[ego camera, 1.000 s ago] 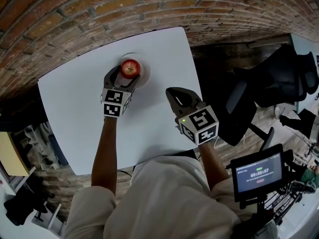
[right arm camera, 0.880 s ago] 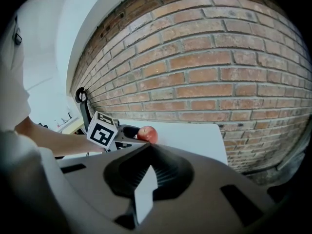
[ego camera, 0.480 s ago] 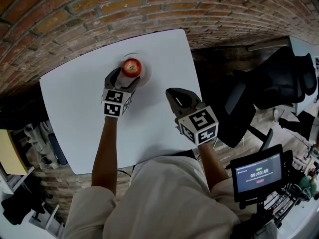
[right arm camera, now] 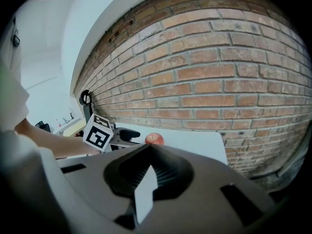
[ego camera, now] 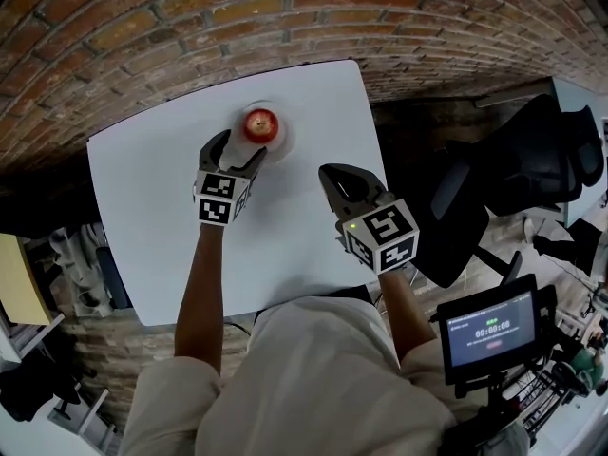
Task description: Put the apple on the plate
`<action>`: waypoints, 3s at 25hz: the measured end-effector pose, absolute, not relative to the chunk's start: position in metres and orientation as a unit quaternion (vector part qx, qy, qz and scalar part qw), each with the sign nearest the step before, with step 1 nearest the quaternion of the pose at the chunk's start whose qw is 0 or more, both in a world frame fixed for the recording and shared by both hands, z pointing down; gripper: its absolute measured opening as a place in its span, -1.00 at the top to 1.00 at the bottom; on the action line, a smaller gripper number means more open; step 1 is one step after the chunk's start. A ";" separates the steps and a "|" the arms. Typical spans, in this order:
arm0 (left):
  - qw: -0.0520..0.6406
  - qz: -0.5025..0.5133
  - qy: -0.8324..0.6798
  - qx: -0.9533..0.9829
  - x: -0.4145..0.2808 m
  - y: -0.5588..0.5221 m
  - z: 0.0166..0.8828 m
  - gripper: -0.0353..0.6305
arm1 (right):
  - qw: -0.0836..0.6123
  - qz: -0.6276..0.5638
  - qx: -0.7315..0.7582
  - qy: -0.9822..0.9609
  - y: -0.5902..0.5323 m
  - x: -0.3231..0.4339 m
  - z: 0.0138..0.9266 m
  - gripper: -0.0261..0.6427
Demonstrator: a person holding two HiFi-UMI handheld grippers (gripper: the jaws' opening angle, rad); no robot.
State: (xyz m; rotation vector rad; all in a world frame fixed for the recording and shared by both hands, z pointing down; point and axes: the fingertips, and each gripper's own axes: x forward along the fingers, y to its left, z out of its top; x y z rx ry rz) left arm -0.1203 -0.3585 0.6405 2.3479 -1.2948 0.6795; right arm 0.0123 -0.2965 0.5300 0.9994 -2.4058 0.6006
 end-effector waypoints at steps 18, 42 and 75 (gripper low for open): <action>0.113 0.217 -0.468 0.849 -0.132 -0.297 0.559 0.28 | 0.199 0.140 0.380 -0.893 -0.262 -0.003 0.458 0.91; -0.007 0.112 -0.532 0.839 -0.156 -0.220 0.392 0.66 | 0.130 0.046 0.379 -0.915 -0.214 -0.031 0.362 0.92; -0.100 0.029 -0.539 0.836 -0.142 -0.159 0.242 0.87 | 0.089 -0.035 0.360 -0.928 -0.184 -0.047 0.253 0.92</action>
